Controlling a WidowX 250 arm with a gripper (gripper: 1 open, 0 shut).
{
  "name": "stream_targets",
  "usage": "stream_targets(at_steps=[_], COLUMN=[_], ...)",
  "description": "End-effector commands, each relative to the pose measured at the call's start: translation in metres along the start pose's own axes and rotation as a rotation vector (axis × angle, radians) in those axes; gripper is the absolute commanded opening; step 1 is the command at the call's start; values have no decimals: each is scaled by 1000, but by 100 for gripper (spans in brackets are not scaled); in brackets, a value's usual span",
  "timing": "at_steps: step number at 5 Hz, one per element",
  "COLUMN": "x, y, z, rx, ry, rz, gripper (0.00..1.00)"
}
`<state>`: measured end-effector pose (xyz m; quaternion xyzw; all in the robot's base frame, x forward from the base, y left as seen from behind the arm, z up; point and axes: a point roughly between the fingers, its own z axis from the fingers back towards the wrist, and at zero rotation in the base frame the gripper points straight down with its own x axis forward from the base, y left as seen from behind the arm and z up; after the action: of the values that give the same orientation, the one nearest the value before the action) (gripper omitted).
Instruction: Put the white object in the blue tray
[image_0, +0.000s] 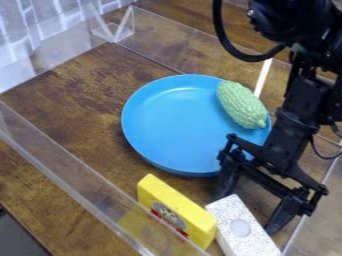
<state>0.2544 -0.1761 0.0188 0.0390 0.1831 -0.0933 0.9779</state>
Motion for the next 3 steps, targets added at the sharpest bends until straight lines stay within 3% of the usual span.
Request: stream_targets(at_steps=[1,3], x=[-2,-3], y=[-11,-7], z=[8,8], rx=[29,86], ry=[-24,-1], rz=[-89,-197], gripper=[100,100])
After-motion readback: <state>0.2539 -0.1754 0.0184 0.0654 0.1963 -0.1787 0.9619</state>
